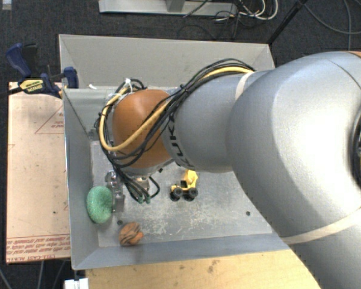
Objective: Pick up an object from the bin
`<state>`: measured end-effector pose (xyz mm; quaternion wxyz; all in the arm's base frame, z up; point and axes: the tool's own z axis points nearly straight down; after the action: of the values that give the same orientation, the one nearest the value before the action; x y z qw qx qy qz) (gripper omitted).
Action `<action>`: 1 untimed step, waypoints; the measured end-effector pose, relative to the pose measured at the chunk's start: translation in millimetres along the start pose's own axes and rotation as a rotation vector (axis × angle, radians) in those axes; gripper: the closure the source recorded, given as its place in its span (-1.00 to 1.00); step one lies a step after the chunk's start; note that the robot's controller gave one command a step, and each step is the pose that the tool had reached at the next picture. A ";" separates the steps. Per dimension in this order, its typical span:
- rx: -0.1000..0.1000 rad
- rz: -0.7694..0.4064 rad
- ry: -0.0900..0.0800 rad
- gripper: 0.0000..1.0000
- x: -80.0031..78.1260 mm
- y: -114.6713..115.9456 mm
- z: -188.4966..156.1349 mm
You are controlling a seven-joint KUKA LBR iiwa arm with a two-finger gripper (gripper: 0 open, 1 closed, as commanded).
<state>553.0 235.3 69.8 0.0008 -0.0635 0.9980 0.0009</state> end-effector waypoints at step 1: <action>0.000 0.000 0.000 1.00 0.0 0.0 0.0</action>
Offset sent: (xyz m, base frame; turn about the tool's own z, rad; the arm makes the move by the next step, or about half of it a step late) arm 0.0024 -0.0136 0.1162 -0.0114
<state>553.0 235.3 69.8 0.0008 -0.0635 0.9980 0.0009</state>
